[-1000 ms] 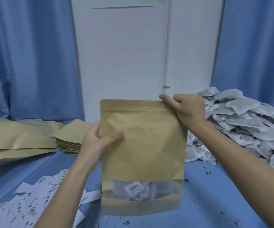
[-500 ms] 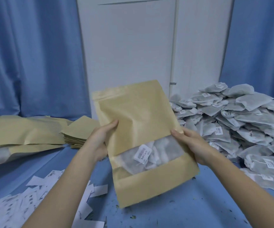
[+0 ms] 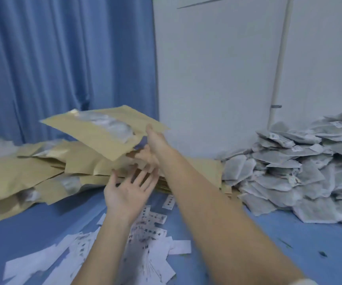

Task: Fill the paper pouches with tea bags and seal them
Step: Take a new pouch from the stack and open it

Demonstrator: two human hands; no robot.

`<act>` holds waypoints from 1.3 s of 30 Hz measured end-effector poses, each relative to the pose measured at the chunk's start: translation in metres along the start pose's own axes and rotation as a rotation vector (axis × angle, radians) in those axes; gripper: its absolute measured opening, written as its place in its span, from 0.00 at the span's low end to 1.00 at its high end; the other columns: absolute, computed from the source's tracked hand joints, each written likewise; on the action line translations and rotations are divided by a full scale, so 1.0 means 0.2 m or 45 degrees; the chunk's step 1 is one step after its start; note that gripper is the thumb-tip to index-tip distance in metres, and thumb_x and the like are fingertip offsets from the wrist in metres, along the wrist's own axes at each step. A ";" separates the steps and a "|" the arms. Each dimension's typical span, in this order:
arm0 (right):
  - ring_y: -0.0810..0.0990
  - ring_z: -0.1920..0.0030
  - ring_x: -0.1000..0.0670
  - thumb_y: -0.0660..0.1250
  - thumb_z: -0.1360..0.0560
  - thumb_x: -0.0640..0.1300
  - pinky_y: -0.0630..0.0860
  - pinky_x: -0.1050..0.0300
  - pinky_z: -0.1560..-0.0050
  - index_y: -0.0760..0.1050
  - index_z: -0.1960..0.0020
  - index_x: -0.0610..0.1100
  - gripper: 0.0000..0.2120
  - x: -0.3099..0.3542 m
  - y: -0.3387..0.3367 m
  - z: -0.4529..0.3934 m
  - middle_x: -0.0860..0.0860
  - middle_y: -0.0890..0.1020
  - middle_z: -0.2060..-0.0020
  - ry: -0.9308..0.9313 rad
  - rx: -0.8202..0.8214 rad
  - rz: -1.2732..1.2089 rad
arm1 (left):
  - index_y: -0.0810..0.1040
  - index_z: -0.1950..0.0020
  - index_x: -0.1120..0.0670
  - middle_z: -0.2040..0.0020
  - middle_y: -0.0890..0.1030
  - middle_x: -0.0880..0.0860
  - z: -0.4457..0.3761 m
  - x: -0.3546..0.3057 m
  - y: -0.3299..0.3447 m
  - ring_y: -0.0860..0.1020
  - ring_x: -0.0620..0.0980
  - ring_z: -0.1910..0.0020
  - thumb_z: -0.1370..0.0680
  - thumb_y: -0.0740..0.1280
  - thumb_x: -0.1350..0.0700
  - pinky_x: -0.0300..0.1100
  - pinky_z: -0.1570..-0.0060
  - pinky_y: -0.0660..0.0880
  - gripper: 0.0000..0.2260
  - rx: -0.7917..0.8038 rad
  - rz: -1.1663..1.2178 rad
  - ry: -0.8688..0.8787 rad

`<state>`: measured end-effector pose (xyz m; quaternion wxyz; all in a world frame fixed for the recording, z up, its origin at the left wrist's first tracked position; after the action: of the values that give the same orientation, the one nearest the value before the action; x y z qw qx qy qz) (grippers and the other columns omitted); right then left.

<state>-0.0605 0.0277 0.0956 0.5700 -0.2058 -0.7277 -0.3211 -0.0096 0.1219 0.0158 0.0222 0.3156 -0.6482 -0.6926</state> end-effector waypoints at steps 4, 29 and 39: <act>0.77 0.45 0.42 0.52 0.19 0.51 0.75 0.53 0.47 0.67 0.35 0.39 0.20 -0.13 0.32 -0.20 0.46 0.76 0.50 0.260 -0.002 0.067 | 0.69 0.34 0.61 0.46 0.81 0.60 -0.07 -0.18 -0.06 0.82 0.59 0.52 0.20 0.57 0.42 0.55 0.54 0.76 0.24 -0.137 -0.108 0.085; 0.74 0.79 0.51 0.81 0.52 0.43 0.67 0.65 0.78 0.84 0.57 0.45 0.22 -0.63 -0.59 -0.01 0.52 0.75 0.79 -1.153 -0.545 2.349 | 0.70 0.39 0.60 0.39 0.72 0.66 -0.36 0.26 -0.15 0.78 0.64 0.49 0.27 0.71 0.54 0.57 0.44 0.75 0.21 -0.360 -0.460 -0.339; 0.82 0.52 0.51 0.67 0.27 0.39 0.76 0.63 0.52 0.81 0.44 0.44 0.12 -0.48 -0.42 0.35 0.50 0.84 0.51 -1.151 -0.503 1.537 | 0.72 0.47 0.59 0.62 0.75 0.55 -0.15 0.33 0.14 0.76 0.50 0.64 0.20 0.61 0.64 0.38 0.70 0.76 0.04 -0.182 -0.799 0.141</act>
<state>-0.1390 0.0243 -0.0264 0.2471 -0.7748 -0.5808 0.0362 -0.0593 0.0629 0.0155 -0.1350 0.5349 -0.4669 -0.6911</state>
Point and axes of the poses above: each hand's wrist, its own z-axis away from the middle knuckle, its own y-axis out of the palm, x = y × z, the point moved 1 cm from there along -z, towards the middle knuckle
